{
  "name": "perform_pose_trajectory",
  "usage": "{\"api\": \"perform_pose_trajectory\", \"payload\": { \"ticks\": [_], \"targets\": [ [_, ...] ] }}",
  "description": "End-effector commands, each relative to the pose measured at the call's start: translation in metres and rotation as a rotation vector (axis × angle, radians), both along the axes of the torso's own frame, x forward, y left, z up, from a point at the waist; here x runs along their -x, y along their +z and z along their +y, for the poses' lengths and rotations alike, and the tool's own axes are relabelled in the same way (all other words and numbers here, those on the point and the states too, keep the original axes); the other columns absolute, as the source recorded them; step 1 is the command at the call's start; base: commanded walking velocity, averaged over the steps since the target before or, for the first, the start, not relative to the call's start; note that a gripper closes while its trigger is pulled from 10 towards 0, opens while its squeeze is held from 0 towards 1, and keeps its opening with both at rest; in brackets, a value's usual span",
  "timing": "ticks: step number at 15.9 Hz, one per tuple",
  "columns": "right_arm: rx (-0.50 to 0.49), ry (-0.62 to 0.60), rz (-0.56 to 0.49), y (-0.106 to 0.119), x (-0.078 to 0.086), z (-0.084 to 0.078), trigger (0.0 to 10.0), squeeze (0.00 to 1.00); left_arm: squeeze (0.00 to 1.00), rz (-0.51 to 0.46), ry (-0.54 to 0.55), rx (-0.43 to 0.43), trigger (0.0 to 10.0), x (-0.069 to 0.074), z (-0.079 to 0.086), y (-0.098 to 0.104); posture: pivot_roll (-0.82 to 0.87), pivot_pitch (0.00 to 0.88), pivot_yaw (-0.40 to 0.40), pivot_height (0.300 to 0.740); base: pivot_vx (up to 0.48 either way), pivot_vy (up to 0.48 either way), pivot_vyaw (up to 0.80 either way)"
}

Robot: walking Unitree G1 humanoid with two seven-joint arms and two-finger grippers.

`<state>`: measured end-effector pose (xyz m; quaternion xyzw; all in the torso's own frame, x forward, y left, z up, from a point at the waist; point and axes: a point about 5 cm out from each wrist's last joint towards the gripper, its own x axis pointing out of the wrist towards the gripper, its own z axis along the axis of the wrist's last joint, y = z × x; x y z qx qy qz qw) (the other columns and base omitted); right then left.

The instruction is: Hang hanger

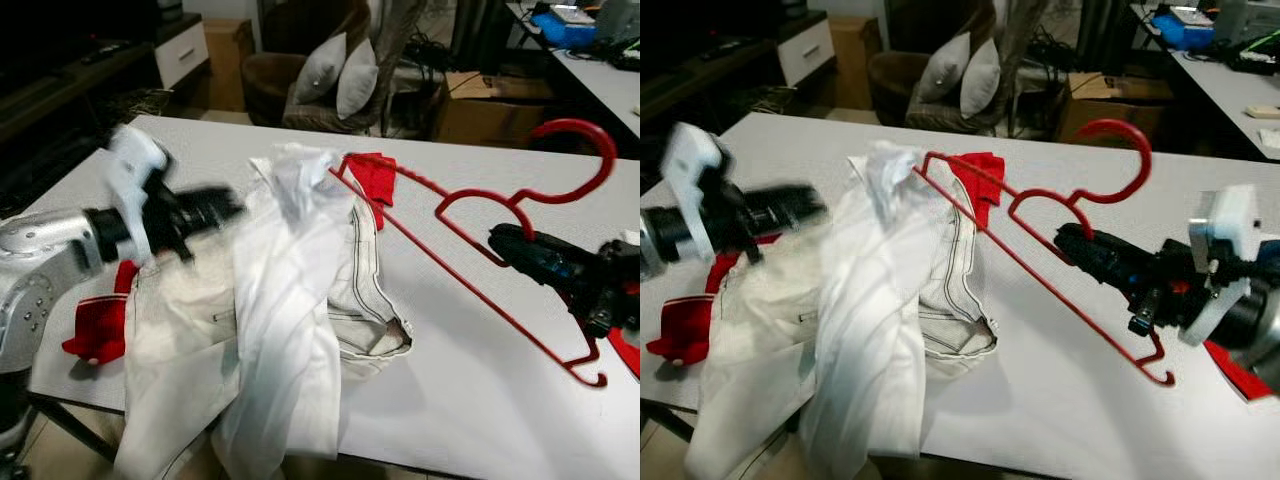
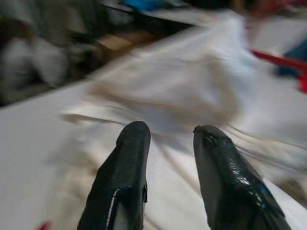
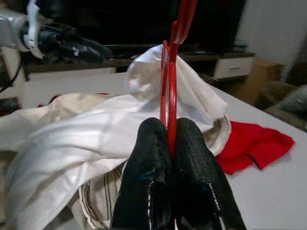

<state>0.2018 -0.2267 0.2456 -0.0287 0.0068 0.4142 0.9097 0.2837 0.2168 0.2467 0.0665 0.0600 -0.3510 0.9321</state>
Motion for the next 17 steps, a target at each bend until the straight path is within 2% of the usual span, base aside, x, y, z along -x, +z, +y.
{"api": "perform_pose_trajectory", "payload": {
  "ticks": [1,2,3,5,6,7,8,10,11,14,15,17],
  "targets": [
    [-0.007,-0.09,-0.002,-0.001,0.001,-0.001,10.0,0.0,0.0,-0.041,0.1,0.041,10.0,-0.002,0.007,0.011,0.04,0.0,0.044,0.74,0.0,0.0,0.0],
    [-0.036,-0.106,0.028,-0.006,0.005,0.002,10.0,0.0,0.0,-0.066,0.112,0.062,10.0,0.003,0.006,0.015,0.04,0.0,0.039,0.74,0.0,0.0,0.0],
    [-0.051,-0.057,0.07,-0.009,0.015,0.008,10.0,0.0,0.0,-0.074,0.103,0.057,10.0,0.009,0.005,0.016,0.05,0.0,0.034,0.74,0.0,0.0,0.0],
    [0.123,0.005,0.226,-0.032,0.031,0.011,10.0,0.0,0.0,-0.012,0.069,-0.061,10.0,0.016,0.001,-0.001,0.04,0.0,0.032,0.74,0.0,0.0,0.0],
    [0.207,-0.023,0.269,-0.044,0.03,0.009,10.0,0.0,0.0,0.008,0.067,-0.063,10.0,0.015,-0.003,-0.007,0.04,0.0,0.037,0.74,0.0,0.0,0.0],
    [0.333,-0.027,0.308,-0.06,0.027,0.008,10.0,0.0,0.0,0.009,0.091,-0.083,10.0,0.009,-0.011,-0.015,0.03,0.0,0.041,0.74,0.0,0.0,0.0],
    [0.376,-0.005,0.324,-0.064,0.028,0.01,10.0,0.0,0.0,-0.013,0.09,-0.083,10.0,0.008,-0.017,-0.016,0.03,0.0,0.044,0.74,0.0,0.0,0.0],
    [0.361,0.045,0.346,-0.061,0.035,0.012,10.0,0.0,0.0,-0.032,0.124,-0.066,10.0,0.006,-0.025,-0.02,0.03,0.0,0.044,0.74,0.0,0.0,0.0],
    [0.288,0.065,0.324,-0.049,0.04,0.013,10.0,0.0,0.0,-0.05,0.177,-0.025,10.0,0.006,-0.026,-0.022,0.03,0.0,0.043,0.74,0.0,0.0,0.0],
    [0.097,0.028,0.193,-0.01,0.043,-0.005,10.0,0.0,0.0,-0.054,0.289,0.029,10.0,0.005,-0.025,-0.031,0.02,0.0,0.047,0.74,0.0,0.0,0.0],
    [0.084,0.027,0.162,-0.001,0.045,-0.01,10.0,0.0,0.0,-0.054,0.286,0.032,10.0,0.004,-0.028,-0.033,0.01,0.0,0.05,0.74,0.0,0.0,0.0],
    [0.108,0.041,0.164,0.003,0.047,-0.013,10.0,0.0,0.0,-0.053,0.273,0.036,10.0,0.003,-0.032,-0.034,0.01,0.0,0.055,0.74,0.0,0.0,0.0]
  ]
}}
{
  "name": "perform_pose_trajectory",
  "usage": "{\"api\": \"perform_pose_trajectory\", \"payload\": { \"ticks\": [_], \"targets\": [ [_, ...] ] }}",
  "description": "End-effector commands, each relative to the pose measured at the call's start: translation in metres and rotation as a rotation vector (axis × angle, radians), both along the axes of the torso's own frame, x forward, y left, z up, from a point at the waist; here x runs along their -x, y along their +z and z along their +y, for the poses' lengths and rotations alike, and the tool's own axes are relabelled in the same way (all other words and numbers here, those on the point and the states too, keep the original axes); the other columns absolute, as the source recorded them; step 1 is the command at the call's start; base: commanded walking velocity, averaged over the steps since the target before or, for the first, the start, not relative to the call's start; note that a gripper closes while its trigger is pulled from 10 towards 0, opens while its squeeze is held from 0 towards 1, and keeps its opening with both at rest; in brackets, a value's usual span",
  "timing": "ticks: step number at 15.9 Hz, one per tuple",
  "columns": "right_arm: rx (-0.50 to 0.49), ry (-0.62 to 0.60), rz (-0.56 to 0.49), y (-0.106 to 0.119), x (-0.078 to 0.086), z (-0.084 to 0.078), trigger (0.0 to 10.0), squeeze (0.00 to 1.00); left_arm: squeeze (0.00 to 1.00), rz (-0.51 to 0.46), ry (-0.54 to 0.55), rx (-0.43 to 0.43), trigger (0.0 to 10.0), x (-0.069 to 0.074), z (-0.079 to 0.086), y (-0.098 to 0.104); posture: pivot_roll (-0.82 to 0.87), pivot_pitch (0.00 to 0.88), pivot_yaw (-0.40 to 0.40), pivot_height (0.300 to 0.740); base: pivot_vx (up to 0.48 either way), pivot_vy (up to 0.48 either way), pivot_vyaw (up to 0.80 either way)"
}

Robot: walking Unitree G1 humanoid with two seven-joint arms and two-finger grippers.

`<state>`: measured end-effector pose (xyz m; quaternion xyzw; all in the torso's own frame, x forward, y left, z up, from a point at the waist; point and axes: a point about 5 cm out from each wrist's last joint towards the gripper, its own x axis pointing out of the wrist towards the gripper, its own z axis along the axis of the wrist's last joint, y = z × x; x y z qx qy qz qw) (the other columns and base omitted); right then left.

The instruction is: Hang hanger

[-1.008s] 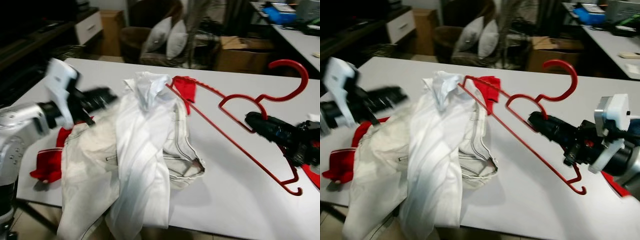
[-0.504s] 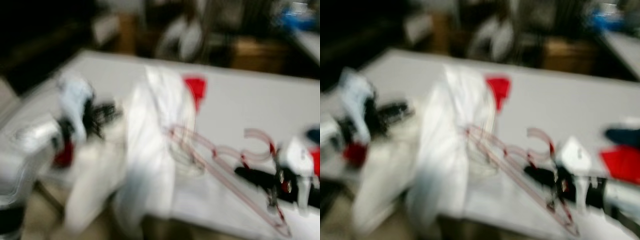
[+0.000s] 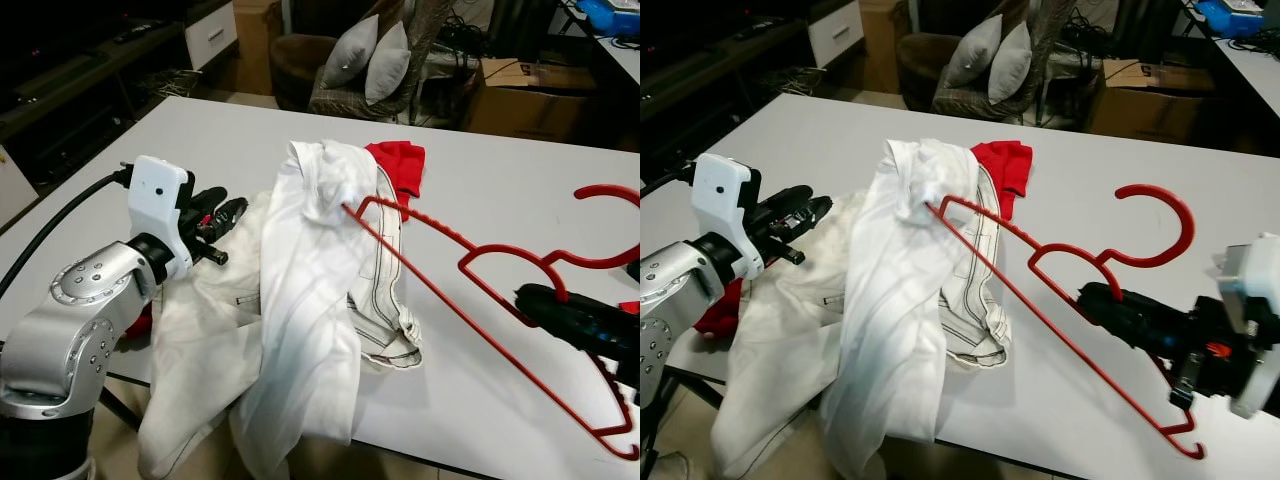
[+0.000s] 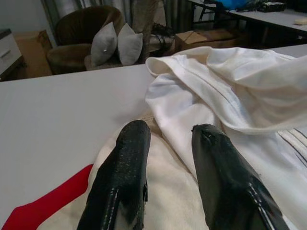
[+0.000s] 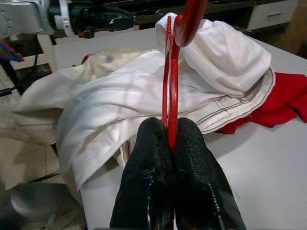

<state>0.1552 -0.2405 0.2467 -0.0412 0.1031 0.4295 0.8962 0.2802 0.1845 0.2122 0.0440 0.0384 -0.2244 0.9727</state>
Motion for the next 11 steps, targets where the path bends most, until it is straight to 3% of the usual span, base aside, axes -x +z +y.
{"api": "perform_pose_trajectory", "payload": {
  "ticks": [1,3,4,6,10,11],
  "targets": [
    [-0.049,0.047,-0.009,0.011,0.005,0.0,10.0,0.0,0.0,-0.016,0.005,0.004,10.0,-0.002,-0.003,0.001,0.0,0.0,0.053,0.74,0.0,0.0,0.0],
    [-0.131,0.083,-0.007,0.018,0.009,0.004,10.0,0.0,0.0,-0.014,0.016,0.007,10.0,-0.002,-0.004,-0.001,0.0,0.0,0.051,0.74,0.0,0.0,0.0],
    [-0.027,0.058,0.063,0.003,0.007,0.005,10.0,0.0,0.0,-0.008,0.013,-0.004,10.0,-0.001,-0.005,-0.004,0.0,0.0,0.051,0.74,0.0,0.0,0.0],
    [0.402,-0.052,0.163,-0.041,-0.004,-0.005,10.0,0.0,0.0,-0.006,-0.011,-0.004,10.0,0.0,-0.011,-0.008,0.0,0.0,0.05,0.74,-0.126,0.0,0.0],
    [0.238,0.125,0.145,-0.029,-0.002,0.018,10.0,0.0,0.0,-0.005,-0.031,-0.022,10.0,-0.002,-0.016,-0.008,0.0,0.0,0.059,0.74,-0.366,0.0,0.0],
    [0.02,0.192,0.104,-0.012,-0.002,0.021,10.0,0.0,0.0,-0.006,-0.036,-0.022,10.0,-0.003,-0.017,-0.008,0.0,0.0,0.057,0.74,-0.345,0.0,0.0]
  ]
}}
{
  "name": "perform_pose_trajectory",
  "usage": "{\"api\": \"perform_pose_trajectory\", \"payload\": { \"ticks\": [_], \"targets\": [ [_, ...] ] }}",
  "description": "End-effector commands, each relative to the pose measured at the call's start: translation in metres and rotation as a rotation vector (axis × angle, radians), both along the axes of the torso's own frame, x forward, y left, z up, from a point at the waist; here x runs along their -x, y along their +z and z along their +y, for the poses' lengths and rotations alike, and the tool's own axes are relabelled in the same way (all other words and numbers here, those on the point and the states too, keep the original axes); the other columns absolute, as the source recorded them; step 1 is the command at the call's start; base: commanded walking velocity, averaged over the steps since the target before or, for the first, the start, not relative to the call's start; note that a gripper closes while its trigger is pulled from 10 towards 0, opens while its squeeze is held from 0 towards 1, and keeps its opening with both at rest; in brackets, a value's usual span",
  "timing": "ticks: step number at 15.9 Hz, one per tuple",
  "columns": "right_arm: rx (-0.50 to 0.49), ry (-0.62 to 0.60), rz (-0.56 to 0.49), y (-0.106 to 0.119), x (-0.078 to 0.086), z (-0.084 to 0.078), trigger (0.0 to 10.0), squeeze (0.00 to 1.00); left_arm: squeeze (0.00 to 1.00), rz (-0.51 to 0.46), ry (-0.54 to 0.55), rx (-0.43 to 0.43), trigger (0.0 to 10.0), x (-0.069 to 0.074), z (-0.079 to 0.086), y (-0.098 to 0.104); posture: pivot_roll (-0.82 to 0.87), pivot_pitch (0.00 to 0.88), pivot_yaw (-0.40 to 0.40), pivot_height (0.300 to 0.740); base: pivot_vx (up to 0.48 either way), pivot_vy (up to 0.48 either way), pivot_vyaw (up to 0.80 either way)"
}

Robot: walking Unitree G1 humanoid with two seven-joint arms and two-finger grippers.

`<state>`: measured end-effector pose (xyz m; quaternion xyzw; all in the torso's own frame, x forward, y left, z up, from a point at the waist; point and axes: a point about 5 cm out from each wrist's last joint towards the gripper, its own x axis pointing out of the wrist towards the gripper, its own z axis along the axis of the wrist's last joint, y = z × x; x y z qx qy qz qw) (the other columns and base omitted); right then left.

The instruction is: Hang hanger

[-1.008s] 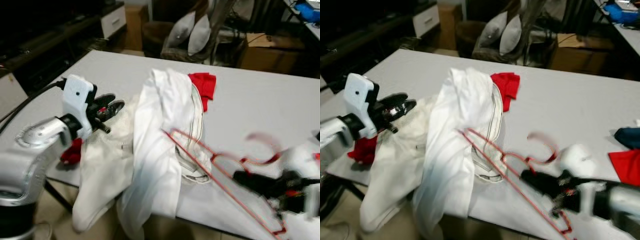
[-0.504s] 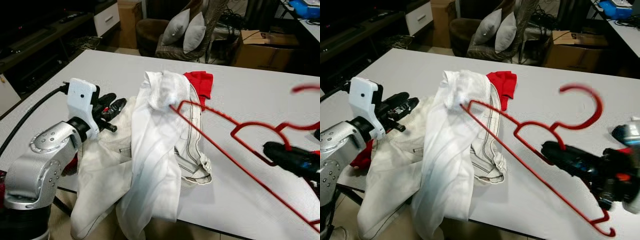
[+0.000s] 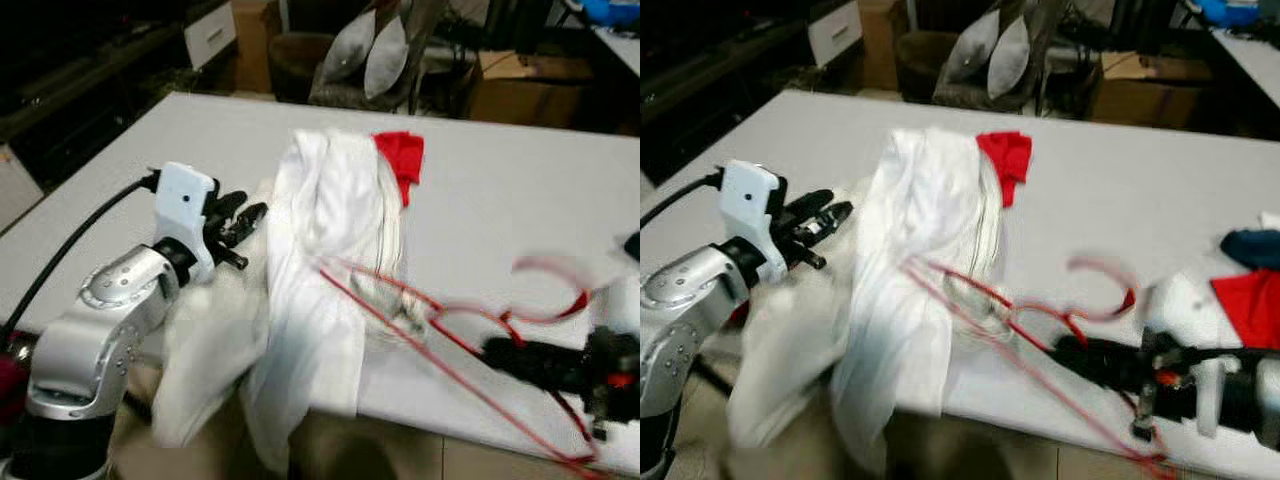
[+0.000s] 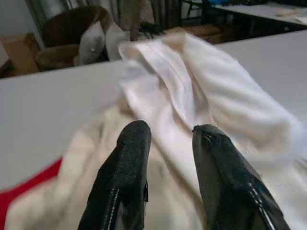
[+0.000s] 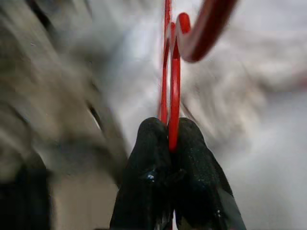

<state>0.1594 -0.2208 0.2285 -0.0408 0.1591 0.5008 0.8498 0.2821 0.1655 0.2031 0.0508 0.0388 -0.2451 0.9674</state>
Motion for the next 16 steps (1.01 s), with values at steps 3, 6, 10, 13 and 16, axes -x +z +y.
{"api": "perform_pose_trajectory", "payload": {
  "ticks": [3,6,10,13,16],
  "targets": [
    [-0.133,-0.009,-0.047,0.013,-0.002,-0.009,10.0,0.0,0.0,-0.002,0.017,-0.022,10.0,0.0,0.005,-0.002,0.0,0.0,0.055,0.74,-0.215,0.0,0.0],
    [-0.062,-0.21,-0.148,0.013,-0.02,-0.02,10.0,0.0,0.0,0.0,0.071,-0.034,10.0,-0.001,0.013,-0.003,0.0,0.0,0.047,0.74,0.0,0.0,0.0],
    [-0.052,-0.325,-0.16,-0.007,-0.029,0.004,10.0,0.0,0.0,0.024,0.073,-0.041,10.0,0.003,0.005,-0.015,0.0,0.0,0.043,0.74,0.0,0.0,0.0],
    [0.043,-0.507,-0.187,-0.048,-0.038,0.024,10.0,0.0,0.0,0.034,0.089,-0.033,10.0,0.01,-0.009,-0.044,0.0,0.0,0.035,0.74,0.0,0.0,0.0],
    [0.074,-0.689,-0.191,-0.072,-0.048,0.031,10.0,0.0,0.0,0.038,0.118,-0.026,10.0,0.011,-0.014,-0.055,0.0,0.005,0.025,0.74,0.0,-0.094,0.0]
  ]
}}
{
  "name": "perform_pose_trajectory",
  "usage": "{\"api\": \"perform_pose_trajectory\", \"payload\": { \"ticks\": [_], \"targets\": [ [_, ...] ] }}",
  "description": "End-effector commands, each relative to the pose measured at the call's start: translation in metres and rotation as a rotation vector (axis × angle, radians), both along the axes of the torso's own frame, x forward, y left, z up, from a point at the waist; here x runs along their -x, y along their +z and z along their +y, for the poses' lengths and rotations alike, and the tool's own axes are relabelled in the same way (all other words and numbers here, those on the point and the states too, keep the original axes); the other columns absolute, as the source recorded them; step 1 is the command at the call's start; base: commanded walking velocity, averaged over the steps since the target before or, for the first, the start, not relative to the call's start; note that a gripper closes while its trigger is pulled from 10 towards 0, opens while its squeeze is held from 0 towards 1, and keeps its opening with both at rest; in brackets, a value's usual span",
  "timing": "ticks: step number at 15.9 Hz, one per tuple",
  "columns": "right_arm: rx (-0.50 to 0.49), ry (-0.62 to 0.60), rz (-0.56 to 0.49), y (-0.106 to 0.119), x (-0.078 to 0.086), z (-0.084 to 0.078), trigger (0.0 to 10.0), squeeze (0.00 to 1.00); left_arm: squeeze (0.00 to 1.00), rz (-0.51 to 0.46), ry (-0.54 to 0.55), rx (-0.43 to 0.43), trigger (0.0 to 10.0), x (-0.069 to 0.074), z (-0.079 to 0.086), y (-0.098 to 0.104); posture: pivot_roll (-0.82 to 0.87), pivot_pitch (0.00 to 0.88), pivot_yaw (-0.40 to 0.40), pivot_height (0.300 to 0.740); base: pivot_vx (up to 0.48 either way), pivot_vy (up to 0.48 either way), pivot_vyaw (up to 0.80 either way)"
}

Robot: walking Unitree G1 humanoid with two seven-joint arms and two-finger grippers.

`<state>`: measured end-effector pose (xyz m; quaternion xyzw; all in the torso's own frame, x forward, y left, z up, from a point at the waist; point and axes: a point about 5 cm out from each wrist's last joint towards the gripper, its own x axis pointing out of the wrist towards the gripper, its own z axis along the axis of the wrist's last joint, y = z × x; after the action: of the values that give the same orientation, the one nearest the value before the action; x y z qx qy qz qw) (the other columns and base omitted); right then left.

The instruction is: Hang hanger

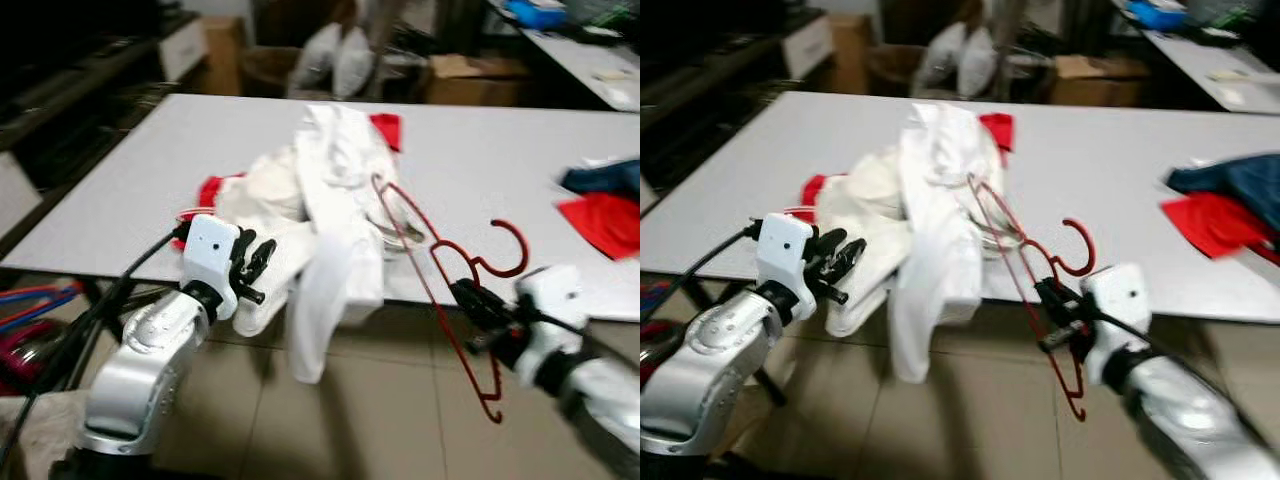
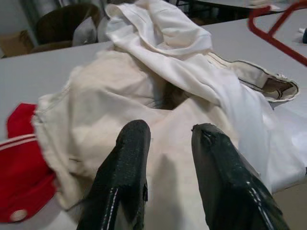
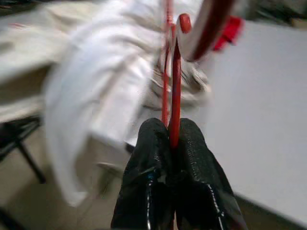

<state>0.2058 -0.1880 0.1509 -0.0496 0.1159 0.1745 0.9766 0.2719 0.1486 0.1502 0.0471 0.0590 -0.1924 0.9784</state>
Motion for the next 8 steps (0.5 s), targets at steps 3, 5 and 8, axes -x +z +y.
{"api": "perform_pose_trajectory", "payload": {
  "ticks": [3,5,8],
  "targets": [
    [0.073,-0.129,-0.097,0.003,-0.015,0.009,10.0,0.0,0.0,0.013,0.052,0.045,10.0,-0.002,-0.008,-0.004,-0.01,0.01,0.02,0.74,0.0,-0.364,0.0],
    [0.077,-0.163,-0.099,0.0,-0.018,0.013,10.0,0.0,0.0,-0.002,0.041,0.058,10.0,-0.004,-0.015,-0.005,-0.01,0.014,0.015,0.74,0.0,-0.405,0.0],
    [0.108,-0.199,-0.085,-0.005,-0.017,0.01,10.0,0.0,0.0,-0.008,0.036,0.061,10.0,-0.005,-0.018,-0.005,-0.01,0.007,0.014,0.74,0.0,-0.377,0.0]
  ]
}}
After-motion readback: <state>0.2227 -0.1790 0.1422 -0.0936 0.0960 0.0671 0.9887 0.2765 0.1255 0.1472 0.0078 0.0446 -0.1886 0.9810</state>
